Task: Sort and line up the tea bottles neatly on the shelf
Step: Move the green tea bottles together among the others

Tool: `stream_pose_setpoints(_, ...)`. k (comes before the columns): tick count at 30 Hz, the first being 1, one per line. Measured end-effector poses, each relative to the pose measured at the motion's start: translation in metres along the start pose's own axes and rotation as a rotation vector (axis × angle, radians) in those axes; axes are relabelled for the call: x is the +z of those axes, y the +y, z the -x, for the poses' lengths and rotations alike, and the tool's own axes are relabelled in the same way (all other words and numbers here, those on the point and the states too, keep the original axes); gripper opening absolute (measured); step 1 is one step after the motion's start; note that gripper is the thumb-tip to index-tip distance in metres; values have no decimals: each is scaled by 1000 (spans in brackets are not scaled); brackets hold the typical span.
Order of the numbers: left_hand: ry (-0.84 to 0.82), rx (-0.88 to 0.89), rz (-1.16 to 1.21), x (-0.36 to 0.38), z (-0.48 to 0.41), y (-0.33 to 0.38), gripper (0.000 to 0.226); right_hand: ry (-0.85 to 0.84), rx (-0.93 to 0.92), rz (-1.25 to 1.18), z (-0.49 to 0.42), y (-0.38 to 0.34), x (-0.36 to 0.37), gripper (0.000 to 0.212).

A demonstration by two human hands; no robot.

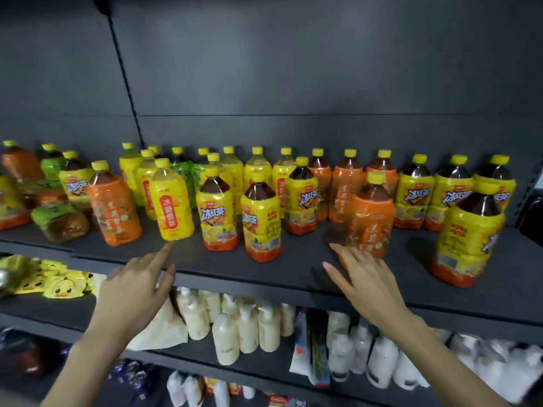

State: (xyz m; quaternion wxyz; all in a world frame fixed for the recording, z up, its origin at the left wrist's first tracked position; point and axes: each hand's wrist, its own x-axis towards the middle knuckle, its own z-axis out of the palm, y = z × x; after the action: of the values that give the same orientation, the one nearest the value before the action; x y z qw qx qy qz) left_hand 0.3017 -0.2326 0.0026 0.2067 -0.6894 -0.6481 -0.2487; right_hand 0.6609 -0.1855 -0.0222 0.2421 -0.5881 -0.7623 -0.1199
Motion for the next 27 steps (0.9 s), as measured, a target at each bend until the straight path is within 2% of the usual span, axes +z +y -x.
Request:
stream_pose_setpoints(3, 40, 50, -100, -15, 8, -43, 41, 93, -28, 55, 1, -38, 6, 55)
stream_pose_setpoints(5, 53, 51, -129, -22, 15, -71, 42, 72, -30, 57, 1, -64, 12, 55)
stream_pose_setpoints(8, 56, 14, -156, -30, 27, -105, 33, 40, -45, 26, -4, -97, 22, 57)
stream_pose_setpoints(19, -121, -142, -157, -7, 24, -231, 45, 47, -103, -2, -67, -211, 74, 52)
stream_pose_setpoints(27, -161, -223, -159, 21, -9, -328, 47, 10, -68, -65, -125, -284, 129, 52)
